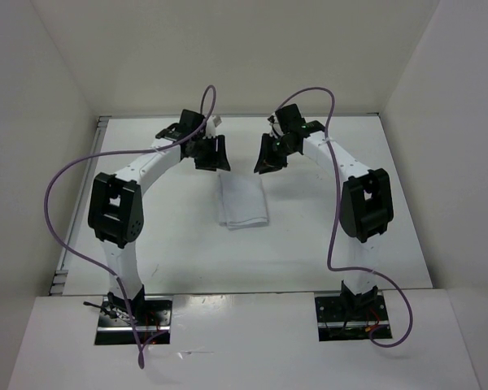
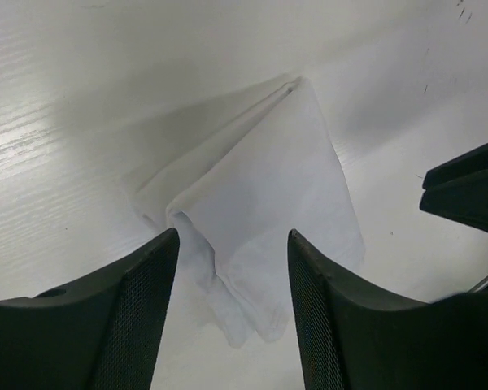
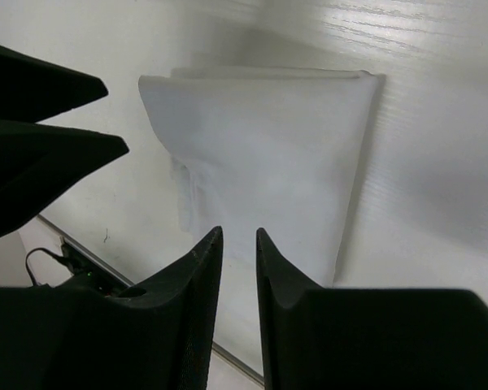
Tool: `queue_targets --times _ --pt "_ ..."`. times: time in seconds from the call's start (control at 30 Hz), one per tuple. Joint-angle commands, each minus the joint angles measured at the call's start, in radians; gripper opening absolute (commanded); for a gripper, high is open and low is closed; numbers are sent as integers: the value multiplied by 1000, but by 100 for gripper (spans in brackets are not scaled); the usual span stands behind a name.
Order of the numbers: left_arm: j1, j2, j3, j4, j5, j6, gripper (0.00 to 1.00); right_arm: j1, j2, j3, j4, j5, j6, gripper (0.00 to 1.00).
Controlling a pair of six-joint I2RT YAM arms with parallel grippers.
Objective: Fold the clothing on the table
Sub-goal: Fold the skirt
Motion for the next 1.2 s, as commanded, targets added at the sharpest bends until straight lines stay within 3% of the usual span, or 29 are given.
queue_targets --times 0.0,0.3,0.67,0.83,0.97,1.03,1.17 --pt "-2 -43 -44 32 -18 5 64 1 12 5 -2 -11 -22 28" --pt "-2 -32 -79 42 8 -13 64 1 12 5 -11 -22 -31 28" --pt "-13 20 -134 143 120 -78 51 1 12 -24 -21 -22 -41 28" --pt "-13 73 -143 177 129 -90 37 1 -8 -44 -11 -22 -41 28" --pt "-13 95 -119 151 111 -69 5 1 -28 -53 -11 -31 -41 28" --pt "-13 48 -119 141 110 -58 0 1 -28 -76 -1 -31 -41 28" --pt "-13 0 -110 79 80 -26 0 1 -38 -105 18 -57 -31 30"
